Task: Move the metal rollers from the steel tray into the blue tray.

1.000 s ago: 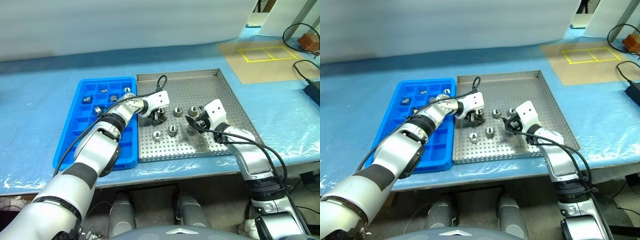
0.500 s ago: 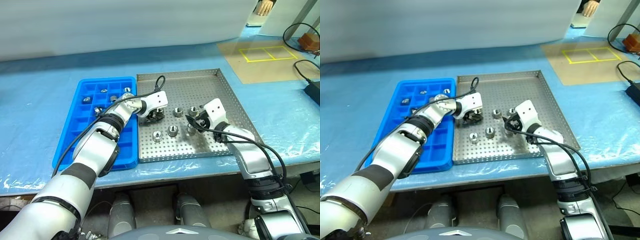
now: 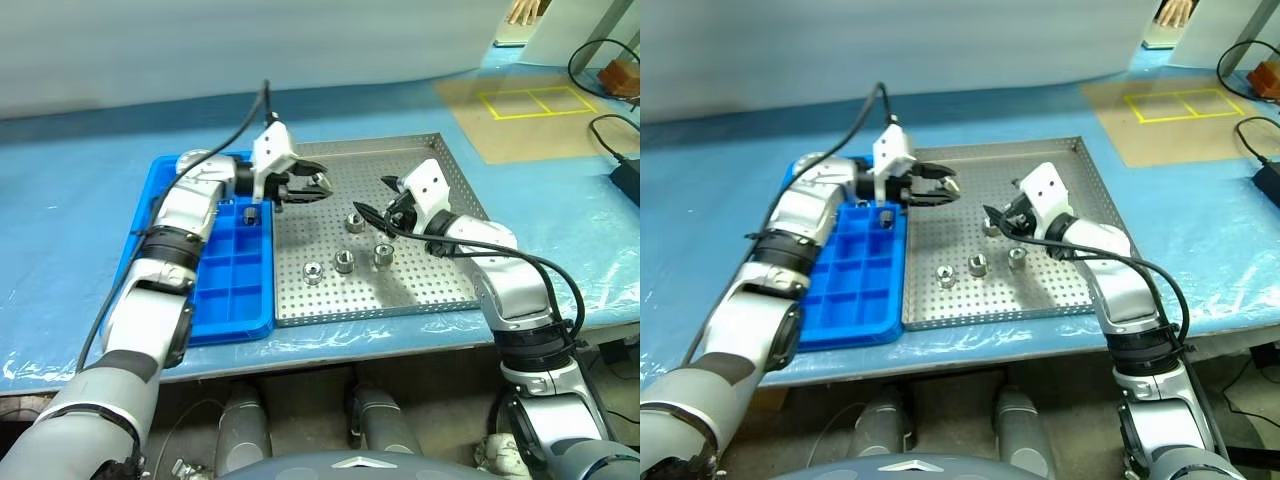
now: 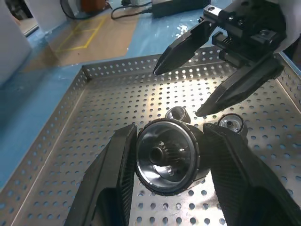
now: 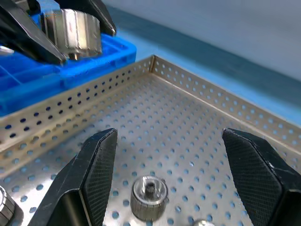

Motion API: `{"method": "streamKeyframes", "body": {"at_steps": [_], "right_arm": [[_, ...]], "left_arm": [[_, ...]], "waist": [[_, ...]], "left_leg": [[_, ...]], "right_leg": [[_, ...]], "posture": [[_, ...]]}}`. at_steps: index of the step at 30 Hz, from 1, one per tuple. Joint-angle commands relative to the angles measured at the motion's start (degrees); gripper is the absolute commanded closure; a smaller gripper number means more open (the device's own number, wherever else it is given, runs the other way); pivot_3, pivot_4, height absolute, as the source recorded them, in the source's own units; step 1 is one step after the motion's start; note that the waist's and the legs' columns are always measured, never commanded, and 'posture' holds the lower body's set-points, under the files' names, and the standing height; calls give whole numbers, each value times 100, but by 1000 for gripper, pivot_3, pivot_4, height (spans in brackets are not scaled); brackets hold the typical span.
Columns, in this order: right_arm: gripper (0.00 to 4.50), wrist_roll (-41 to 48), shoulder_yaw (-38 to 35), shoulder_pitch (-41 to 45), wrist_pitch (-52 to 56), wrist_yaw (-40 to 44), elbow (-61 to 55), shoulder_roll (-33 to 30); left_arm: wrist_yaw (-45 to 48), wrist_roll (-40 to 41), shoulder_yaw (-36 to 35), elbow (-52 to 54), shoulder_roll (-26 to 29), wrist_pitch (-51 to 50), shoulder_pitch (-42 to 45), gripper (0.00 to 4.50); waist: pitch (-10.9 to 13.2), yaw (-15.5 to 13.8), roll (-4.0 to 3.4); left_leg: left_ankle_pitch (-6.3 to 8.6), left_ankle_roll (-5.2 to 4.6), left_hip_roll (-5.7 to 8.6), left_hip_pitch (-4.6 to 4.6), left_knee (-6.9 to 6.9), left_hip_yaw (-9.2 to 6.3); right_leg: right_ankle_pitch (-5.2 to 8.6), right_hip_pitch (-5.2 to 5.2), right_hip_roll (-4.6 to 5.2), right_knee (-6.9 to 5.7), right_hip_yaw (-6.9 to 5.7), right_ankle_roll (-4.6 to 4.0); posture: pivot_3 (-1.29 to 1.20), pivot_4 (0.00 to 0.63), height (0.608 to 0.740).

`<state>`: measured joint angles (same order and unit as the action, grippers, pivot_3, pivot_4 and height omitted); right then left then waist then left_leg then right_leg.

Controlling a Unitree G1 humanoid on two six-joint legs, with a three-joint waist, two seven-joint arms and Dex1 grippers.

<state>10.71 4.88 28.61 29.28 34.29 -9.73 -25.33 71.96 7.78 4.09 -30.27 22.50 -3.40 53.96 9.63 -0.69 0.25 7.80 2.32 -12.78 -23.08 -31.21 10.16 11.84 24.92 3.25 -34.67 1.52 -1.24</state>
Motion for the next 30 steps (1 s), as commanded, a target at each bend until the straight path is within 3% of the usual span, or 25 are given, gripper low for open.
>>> {"method": "streamKeyframes", "body": {"at_steps": [1, 9, 16, 22, 30], "right_arm": [[817, 359, 113, 496, -37, 566, 189, 98], [817, 533, 931, 1428, -268, 1971, 1051, 553], [817, 208, 1345, 1883, -969, 2360, 2093, 1179], [817, -83, 1478, 2136, -1596, 2508, 2934, 1561], [817, -254, 1449, 2087, -1733, 2578, 3065, 1595]], "left_arm": [[-159, 240, -312, 1057, 507, -420, -492, 2573], [-958, 535, -1042, 2802, 1483, -1383, -1843, 2573], [-1811, 664, -1903, 4256, 1944, -2165, -3512, 2573], [-3110, 123, -2534, 4520, 1860, -2355, -4789, 2573], [-4060, -12, -2082, 4255, 1220, -2227, -4590, 2573]], "waist": [[3, 14, -4], [13, -94, -3], [17, -272, 3], [19, -513, 10], [21, -819, 18]], "left_leg": [[0, 0, 0, 0, -1, 0], [-8, 13, -6, -5, -1, -3], [-11, 19, -13, -15, 13, -10], [-13, 23, -17, -19, 14, -22], [-14, 23, -16, -21, 8, -32]], "right_leg": [[0, 0, 1, 0, 0, 0], [-1, 9, 1, -13, -12, -3], [8, 18, 1, -15, -37, -18], [11, 15, 3, -18, -54, -21], [11, 6, 10, -23, -65, -21]], "posture": [[-219, 150, 740], [-6, 150, 740], [165, 150, 740], [265, 150, 740], [265, 150, 740]]}}
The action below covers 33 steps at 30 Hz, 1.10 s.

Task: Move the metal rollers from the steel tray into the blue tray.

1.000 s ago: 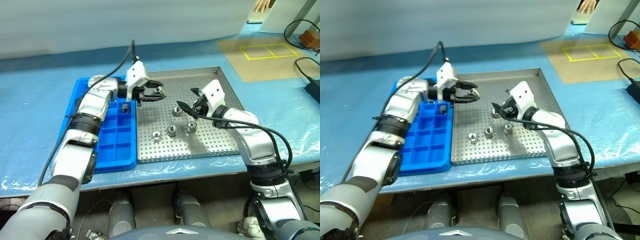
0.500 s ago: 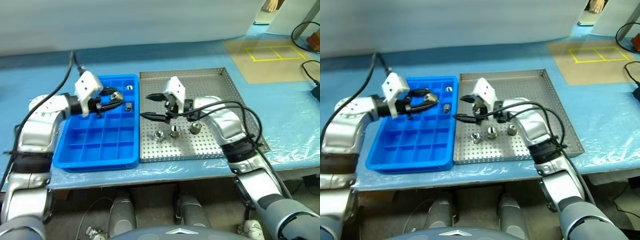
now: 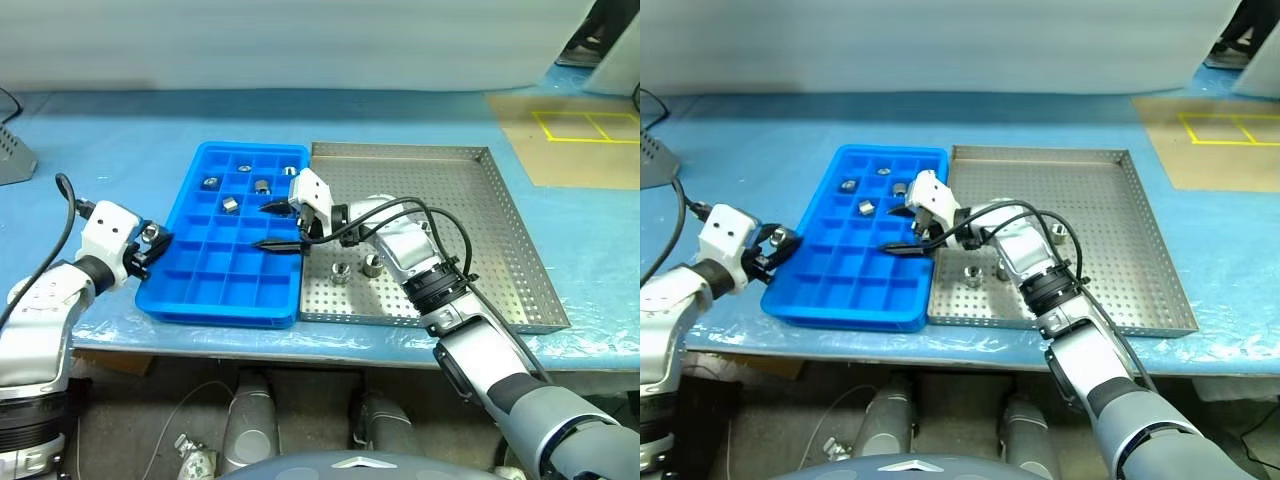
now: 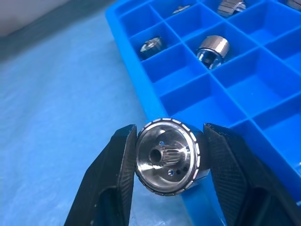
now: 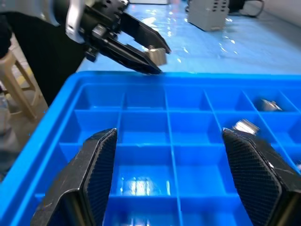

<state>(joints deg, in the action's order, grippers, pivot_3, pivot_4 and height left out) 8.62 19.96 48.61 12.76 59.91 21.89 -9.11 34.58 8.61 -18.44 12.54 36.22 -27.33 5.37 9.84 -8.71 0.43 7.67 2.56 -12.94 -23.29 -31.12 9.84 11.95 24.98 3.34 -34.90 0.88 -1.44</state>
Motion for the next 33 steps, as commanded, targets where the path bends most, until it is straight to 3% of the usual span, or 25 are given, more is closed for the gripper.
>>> {"method": "streamKeyframes", "body": {"at_steps": [1, 9, 16, 24, 30, 33], "right_arm": [[817, -62, -64, 67, -65, 12, -122, -47], [817, -166, -82, -92, 7, -81, -321, -225], [817, -225, -106, -227, 67, -234, -499, -315], [817, -239, -139, -338, 164, -406, -640, -382], [817, -118, -399, -313, 334, -383, -768, -654], [817, 11, -643, -391, 515, -269, -1024, -1058]], "left_arm": [[-394, -144, 286, -140, -213, 205, 369, 2573], [-597, -337, 717, -1233, -309, 608, 1072, 2573], [-446, -364, 990, -1673, -326, 814, 1152, 2573], [-42, -118, 1034, -1597, -228, 888, 1363, 50], [898, 1036, 730, -925, 128, 101, 1904, 50], [1694, 1244, 1230, -390, 518, -154, 1790, 50]], "waist": [[-1, -26, 1], [-3, 36, 6], [-3, 93, 7], [-2, 153, 8], [-1, 167, 11], [-1, 164, 10]], "left_leg": [[-1, 1, 1, 0, 0, -2], [-12, 19, 0, 1, -7, -7], [-17, 27, 1, 4, -8, -8], [-18, 27, 2, 8, -15, -8], [-28, 45, 2, 8, -16, -8], [-30, 47, 6, 6, -17, -6]], "right_leg": [[0, -1, 0, -2, -2, 0], [-1, 11, -9, -21, 6, 0], [2, 12, -8, -33, 6, -3], [2, 11, -4, -52, 6, -4], [3, 14, -5, -56, 6, -6], [3, 13, -3, -52, 10, -6]], "posture": [[258, 150, 740], [200, 150, 740], [161, 150, 740], [131, 150, 740], [95, 150, 740], [25, 150, 740]]}}
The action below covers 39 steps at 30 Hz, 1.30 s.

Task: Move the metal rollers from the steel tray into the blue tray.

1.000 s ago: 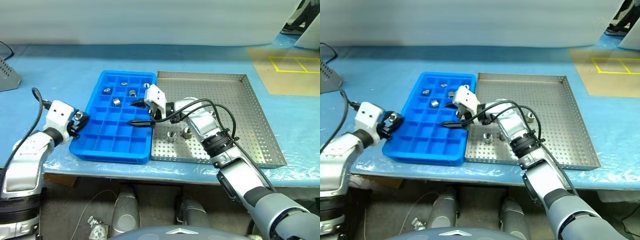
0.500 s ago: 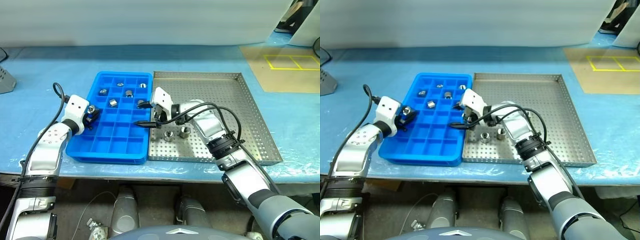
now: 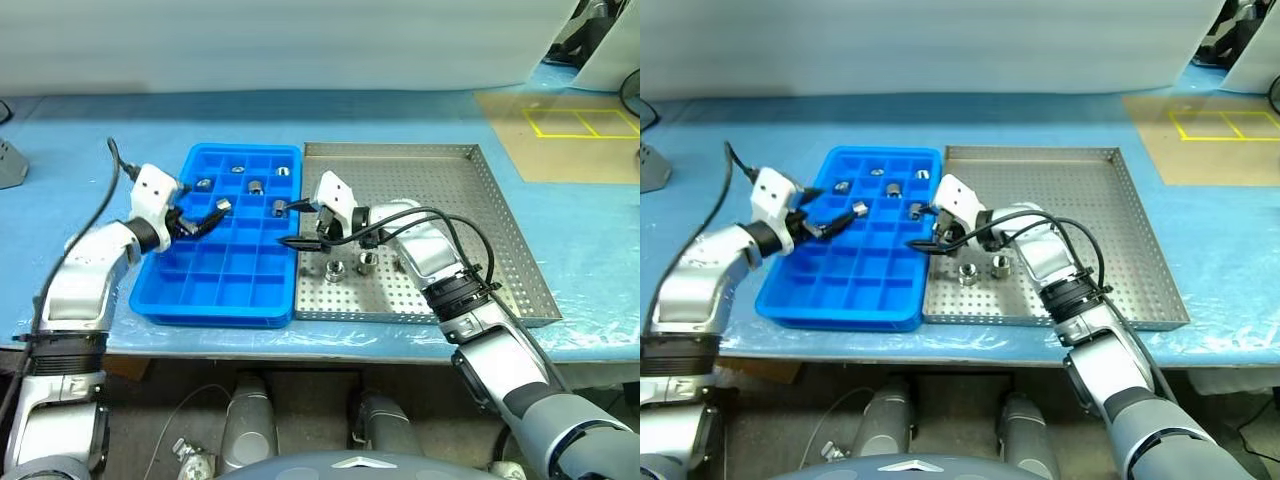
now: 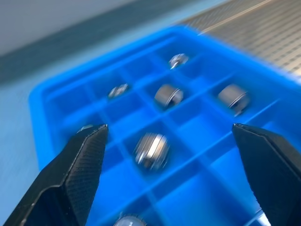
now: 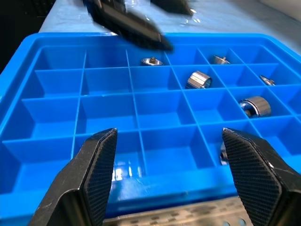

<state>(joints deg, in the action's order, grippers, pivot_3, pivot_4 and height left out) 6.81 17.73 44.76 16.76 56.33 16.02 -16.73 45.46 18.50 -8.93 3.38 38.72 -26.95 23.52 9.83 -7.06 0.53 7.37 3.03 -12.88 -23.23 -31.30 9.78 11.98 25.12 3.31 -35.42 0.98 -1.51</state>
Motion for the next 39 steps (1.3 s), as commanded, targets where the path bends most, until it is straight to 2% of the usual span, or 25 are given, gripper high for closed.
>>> {"method": "streamKeyframes", "body": {"at_steps": [1, 5, 8, 16, 18, 22, 26, 31, 39], "right_arm": [[817, 257, -530, -81, 230, 117, -599, -472], [817, 437, -859, -441, 646, 102, -1171, -984], [817, 332, -1216, -945, 881, -281, -1522, -1362], [817, 362, -1528, -2012, 1513, -1076, -2765, -1519], [817, 340, -1577, -2275, 1654, -1258, -3007, -1527], [817, 331, -1636, -2668, 1819, -1473, -3384, -1582], [817, 347, -1647, -2859, 1890, -1613, -3529, -1584], [817, 292, -1510, -2858, 1828, -1796, -3454, -1466], [817, 258, -1430, -2883, 1759, -1907, -3394, -1451]], "left_arm": [[740, 208, 458, 501, 301, -164, 17, 50], [1074, 206, 933, 352, 188, -130, 307, 50], [1204, 43, 1489, 26, -307, 83, 909, 50], [1842, -578, 2314, -1946, -1417, 1361, 2490, 50], [2404, -732, 2592, -2503, -1491, 1531, 2752, 50], [3565, -1193, 3169, -3330, -1279, 1869, 3129, 50], [3956, -1921, 3635, -4111, -1182, 1975, 3682, 50], [4151, -2205, 3761, -4133, -1431, 1873, 3861, 50], [4299, -2488, 3976, -3542, -1502, 1902, 3340, 50]], "waist": [[0, -3, -1], [1, 47, -3], [1, 122, -2], [1, 515, -2], [1, 619, -2], [1, 725, -2], [1, 756, -2], [0, 739, -3], [0, 770, -3]], "left_leg": [[0, -1, 2, 2, 0, 2], [-1, 1, -1, 4, 0, 4], [-4, 6, -1, 7, -1, 5], [-3, 2, 8, 20, -19, 16], [0, -4, 7, 20, -21, 19], [4, -10, 3, 29, -18, 19], [9, -18, 4, 24, -28, 19], [24, -42, 11, 25, -59, 20], [47, -80, 8, 22, -81, 22]], "right_leg": [[0, -2, 1, 1, 2, 0], [1, -5, -2, 2, 4, 2], [0, -6, -5, -5, 7, 2], [-7, -10, -14, -5, 49, 13], [-8, -8, -20, -2, 57, 13], [-7, -8, -32, 2, 65, 12], [-12, -10, -28, 3, 67, 17], [-16, -35, -10, 8, 64, 20], [-18, -47, -9, 21, 63, 22]], "posture": [[0, 150, 740], [-83, 150, 740], [-174, 150, 740], [-316, 150, 740], [-363, 150, 740], [-392, 150, 740], [-400, 150, 740], [-403, 150, 740], [-416, 150, 740]]}}
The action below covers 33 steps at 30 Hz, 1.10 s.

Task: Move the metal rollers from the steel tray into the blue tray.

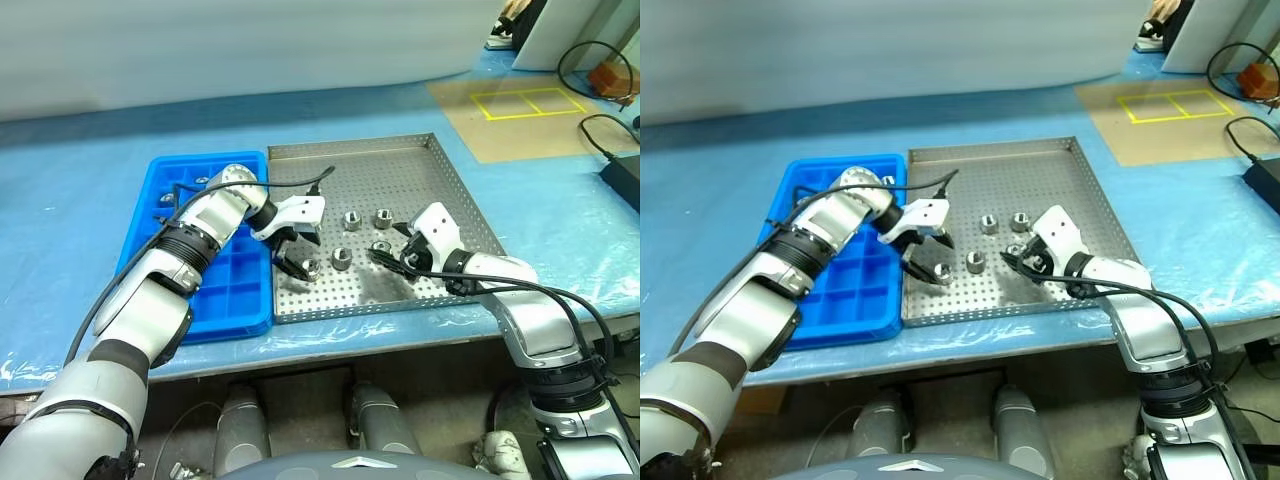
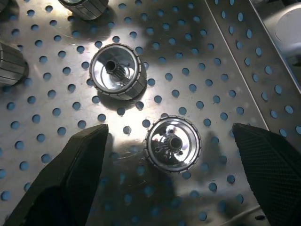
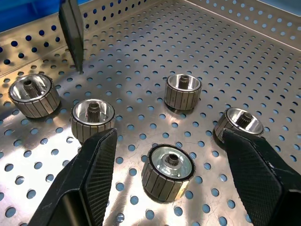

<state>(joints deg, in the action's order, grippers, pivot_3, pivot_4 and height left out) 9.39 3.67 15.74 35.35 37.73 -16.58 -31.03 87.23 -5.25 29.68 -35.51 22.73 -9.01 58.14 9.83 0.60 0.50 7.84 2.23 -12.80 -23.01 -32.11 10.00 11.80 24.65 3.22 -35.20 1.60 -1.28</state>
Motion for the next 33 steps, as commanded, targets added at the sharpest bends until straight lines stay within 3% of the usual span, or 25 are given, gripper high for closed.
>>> {"method": "streamKeyframes", "body": {"at_steps": [1, 14, 17, 24, 31, 33], "right_arm": [[817, 4, -29, 12, -99, -63, -136, -16], [817, -18, 18, -29, -137, -176, -140, -10], [817, -46, 37, -6, -155, -171, -106, -32], [817, -66, 105, 63, -200, -181, -44, -10], [817, -45, 134, 180, -240, -161, 64, 2], [817, 14, 131, 221, -234, -101, 70, 5]], "left_arm": [[127, -156, 132, 393, 126, 164, -170, 50], [-564, -744, 283, 182, -55, 492, -444, 50], [-648, -763, 266, 142, -78, 541, -497, 635], [-706, -760, 196, 107, -4, 667, -545, 2645], [-909, -819, 113, 90, 84, 791, -502, 2786], [-746, -496, -138, 427, 202, 820, -541, 2786]], "waist": [[0, 6, 0], [-1, 20, -2], [-2, 24, -4], [-4, 23, -6], [-4, 23, -7], [-4, 31, -6]], "left_leg": [[0, 0, 0, 1, 0, 0], [1, -1, -1, 15, -2, 1], [2, -2, -1, 20, -2, 1], [5, -6, 0, 38, -1, 2], [5, -6, -1, 39, 0, 2], [5, -6, -1, 39, 0, 2]], "right_leg": [[0, 0, 0, 0, 0, 0], [-2, -12, 0, 3, 0, 3], [-2, -17, 0, 6, 1, 3], [-2, -41, 2, 22, 1, 6], [-4, -41, 2, 23, 1, 8], [-4, -41, 1, 23, 1, 9]], "posture": [[-416, 150, 740], [-418, 150, 740], [-415, 150, 740], [-403, 150, 740], [-387, 150, 740], [-377, 150, 740]]}}
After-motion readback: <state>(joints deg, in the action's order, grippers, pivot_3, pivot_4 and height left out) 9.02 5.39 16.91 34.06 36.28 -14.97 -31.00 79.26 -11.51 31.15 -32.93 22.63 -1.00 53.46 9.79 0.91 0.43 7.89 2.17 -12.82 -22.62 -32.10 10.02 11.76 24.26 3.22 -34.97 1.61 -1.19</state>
